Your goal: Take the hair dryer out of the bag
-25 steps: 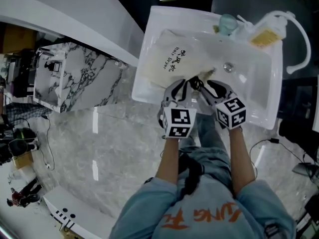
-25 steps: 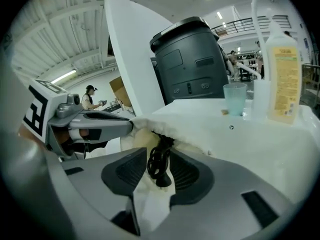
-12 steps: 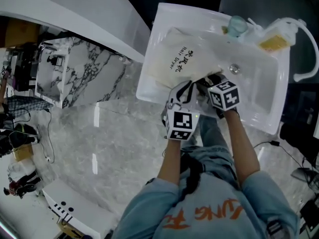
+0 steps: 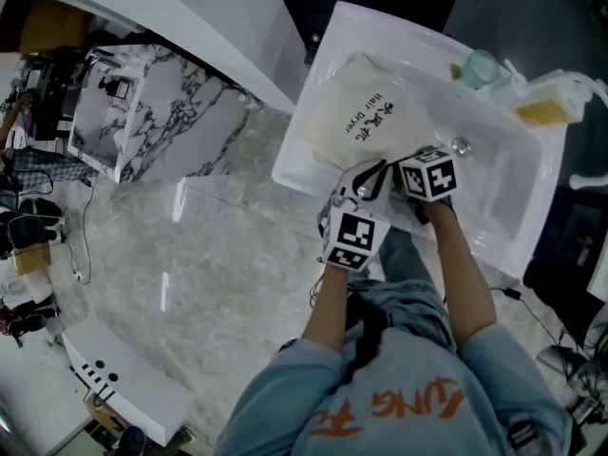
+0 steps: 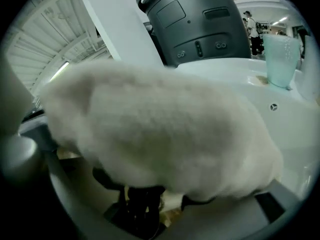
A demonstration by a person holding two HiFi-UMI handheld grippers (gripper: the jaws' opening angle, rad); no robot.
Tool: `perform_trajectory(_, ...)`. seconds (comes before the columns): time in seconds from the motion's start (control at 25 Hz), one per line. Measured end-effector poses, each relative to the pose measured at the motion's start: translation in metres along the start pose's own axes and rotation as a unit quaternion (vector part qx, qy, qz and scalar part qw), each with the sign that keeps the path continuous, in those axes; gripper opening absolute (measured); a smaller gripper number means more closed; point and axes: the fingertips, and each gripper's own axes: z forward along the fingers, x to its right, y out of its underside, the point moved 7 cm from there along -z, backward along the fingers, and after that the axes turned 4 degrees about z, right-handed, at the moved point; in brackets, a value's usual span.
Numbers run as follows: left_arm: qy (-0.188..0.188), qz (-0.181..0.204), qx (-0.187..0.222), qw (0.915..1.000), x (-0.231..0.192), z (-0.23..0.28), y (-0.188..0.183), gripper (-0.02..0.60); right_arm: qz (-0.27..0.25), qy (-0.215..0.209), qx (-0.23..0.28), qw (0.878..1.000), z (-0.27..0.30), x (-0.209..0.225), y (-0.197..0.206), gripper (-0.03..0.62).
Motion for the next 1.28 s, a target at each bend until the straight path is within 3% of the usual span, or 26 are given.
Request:
perform_trajectory(0.2, -0.004, -0.012, 0.012, 0.9998, -0.009, -0.005, 0.003, 0.028, -0.022, 0.002, -0.017, 1.000, 0.003, -0.003, -0.011, 0.296)
perform_trajectory(0.44, 0.024, -0.039, 0.048, 0.9978, -0.020, -0.019, 0.003, 0.072, -0.035, 0.022, -0.075, 0.996, 0.008, -0.005, -0.017, 0.273)
perform_trajectory(0.52, 0.018, -0.049, 0.061, 0.9968, -0.029, -0.027, 0.004, 0.088, -0.032, 0.022, -0.082, 0.996, 0.008, -0.005, -0.018, 0.262)
perform_trajectory(0.68, -0.050, -0.110, 0.088, 0.9888, -0.062, -0.047, 0.012, 0.089, -0.025, 0.014, -0.086, 0.996, 0.006, -0.001, -0.019, 0.252)
perform_trajectory(0.8, -0.105, -0.131, 0.078, 0.9827, -0.080, -0.059, 0.022, 0.089, -0.015, -0.004, -0.072, 0.997, -0.001, 0.003, -0.020, 0.247)
perform_trajectory(1.04, -0.185, -0.120, 0.023, 0.9750, -0.098, -0.070, 0.038, 0.089, -0.019, -0.047, -0.045, 0.998, -0.019, 0.010, -0.019, 0.241)
perform_trajectory(1.28, -0.228, -0.089, -0.041, 0.9687, -0.114, -0.071, 0.045, 0.089, -0.029, -0.095, -0.036, 0.994, -0.033, 0.009, 0.000, 0.235)
